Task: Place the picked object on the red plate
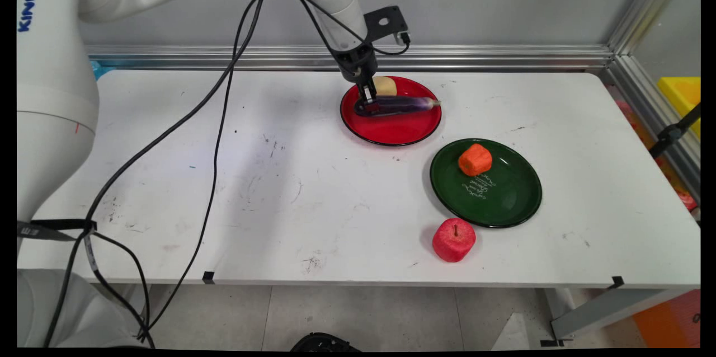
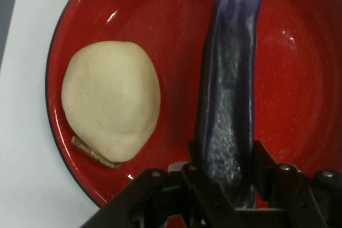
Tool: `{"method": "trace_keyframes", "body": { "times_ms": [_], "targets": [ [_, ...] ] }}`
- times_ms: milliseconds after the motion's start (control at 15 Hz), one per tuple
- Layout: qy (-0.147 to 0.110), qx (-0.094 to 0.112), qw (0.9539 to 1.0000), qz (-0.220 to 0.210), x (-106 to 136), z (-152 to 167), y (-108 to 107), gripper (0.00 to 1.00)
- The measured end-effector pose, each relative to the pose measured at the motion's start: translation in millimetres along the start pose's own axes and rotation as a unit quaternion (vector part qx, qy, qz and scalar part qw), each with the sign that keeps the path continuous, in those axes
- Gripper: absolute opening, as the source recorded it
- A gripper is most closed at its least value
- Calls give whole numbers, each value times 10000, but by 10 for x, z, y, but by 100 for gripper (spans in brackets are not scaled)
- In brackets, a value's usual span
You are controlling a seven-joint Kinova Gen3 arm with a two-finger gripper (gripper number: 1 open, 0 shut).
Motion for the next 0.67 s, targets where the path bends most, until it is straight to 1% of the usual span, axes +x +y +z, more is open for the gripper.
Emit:
{"method": "trace_keyframes", "body": {
  "times_ms": [333,667],
  "targets": [
    [64,99,9999,-20,-46,155,-55,0],
    [101,143,9998,-39,-76,264,-71,0]
  ]
}}
